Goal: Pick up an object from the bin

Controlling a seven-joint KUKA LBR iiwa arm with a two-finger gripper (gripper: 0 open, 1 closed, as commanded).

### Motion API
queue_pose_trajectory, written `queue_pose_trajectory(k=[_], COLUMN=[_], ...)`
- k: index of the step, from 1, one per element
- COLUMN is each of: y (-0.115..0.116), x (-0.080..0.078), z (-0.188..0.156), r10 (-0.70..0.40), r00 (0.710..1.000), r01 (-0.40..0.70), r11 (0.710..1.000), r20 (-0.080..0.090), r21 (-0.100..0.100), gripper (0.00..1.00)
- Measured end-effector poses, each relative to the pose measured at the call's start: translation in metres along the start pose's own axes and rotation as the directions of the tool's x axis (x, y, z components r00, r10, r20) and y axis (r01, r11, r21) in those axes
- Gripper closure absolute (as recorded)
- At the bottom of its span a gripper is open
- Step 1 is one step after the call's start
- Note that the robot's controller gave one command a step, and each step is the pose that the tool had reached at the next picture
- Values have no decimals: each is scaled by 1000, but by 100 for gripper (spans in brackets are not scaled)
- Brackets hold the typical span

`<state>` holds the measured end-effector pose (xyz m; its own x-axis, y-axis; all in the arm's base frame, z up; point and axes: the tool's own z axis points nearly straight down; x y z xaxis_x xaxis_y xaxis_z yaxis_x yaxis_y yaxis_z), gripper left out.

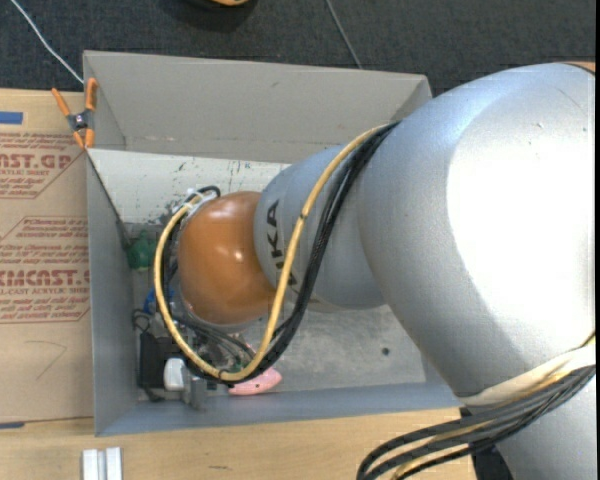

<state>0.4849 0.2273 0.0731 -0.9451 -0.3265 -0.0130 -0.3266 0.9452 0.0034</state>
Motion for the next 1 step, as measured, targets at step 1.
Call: queue_pose_trajectory(k=[1], y=[-17], x=[11], z=[-57], r10=[101], r00=[995], r01=[-101], r11=[995], r20=[-12], r21=[2], gripper=[0])
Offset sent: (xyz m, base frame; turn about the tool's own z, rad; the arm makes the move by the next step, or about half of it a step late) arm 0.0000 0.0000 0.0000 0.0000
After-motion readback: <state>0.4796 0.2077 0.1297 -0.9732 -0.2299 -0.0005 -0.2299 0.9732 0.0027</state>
